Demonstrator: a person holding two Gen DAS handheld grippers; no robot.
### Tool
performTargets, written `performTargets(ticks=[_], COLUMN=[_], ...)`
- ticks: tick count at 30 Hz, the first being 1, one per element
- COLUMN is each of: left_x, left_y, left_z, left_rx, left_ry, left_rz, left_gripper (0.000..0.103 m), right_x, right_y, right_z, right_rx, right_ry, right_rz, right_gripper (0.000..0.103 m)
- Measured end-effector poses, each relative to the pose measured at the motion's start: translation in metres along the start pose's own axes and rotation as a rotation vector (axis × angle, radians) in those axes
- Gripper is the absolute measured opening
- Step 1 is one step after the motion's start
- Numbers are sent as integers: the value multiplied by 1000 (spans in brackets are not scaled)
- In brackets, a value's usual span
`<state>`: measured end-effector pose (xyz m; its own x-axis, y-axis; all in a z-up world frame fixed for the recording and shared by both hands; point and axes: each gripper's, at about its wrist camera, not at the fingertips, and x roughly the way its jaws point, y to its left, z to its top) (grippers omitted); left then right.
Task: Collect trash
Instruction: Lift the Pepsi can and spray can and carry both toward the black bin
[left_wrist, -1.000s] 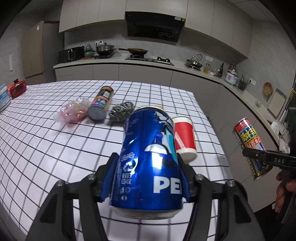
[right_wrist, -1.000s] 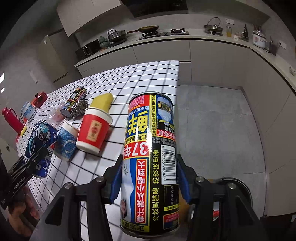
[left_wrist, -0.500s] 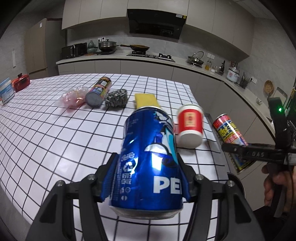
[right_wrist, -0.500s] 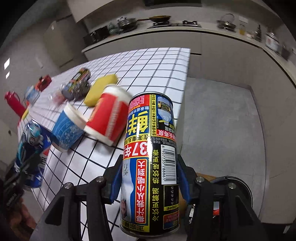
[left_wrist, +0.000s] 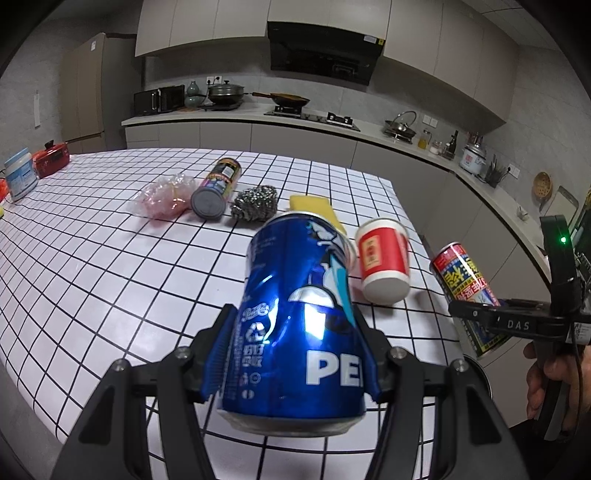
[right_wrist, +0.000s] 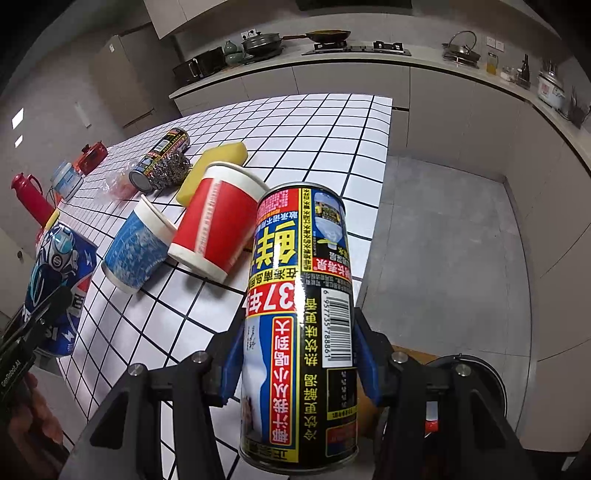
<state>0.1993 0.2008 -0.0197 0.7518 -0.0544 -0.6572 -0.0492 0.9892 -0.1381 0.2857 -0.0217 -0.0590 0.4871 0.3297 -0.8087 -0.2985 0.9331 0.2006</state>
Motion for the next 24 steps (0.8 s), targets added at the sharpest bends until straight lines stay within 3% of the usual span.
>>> performTargets(ticks=[24], left_x=[2], left_y=[-111], left_z=[-25], left_rx=[86], left_ry=[28], left_rz=[-75], left_gripper=[60], right_x=[-67], right_y=[-106], right_z=[-64], right_rx=[111], right_ry=[-32], right_rz=[-55], right_gripper=[55])
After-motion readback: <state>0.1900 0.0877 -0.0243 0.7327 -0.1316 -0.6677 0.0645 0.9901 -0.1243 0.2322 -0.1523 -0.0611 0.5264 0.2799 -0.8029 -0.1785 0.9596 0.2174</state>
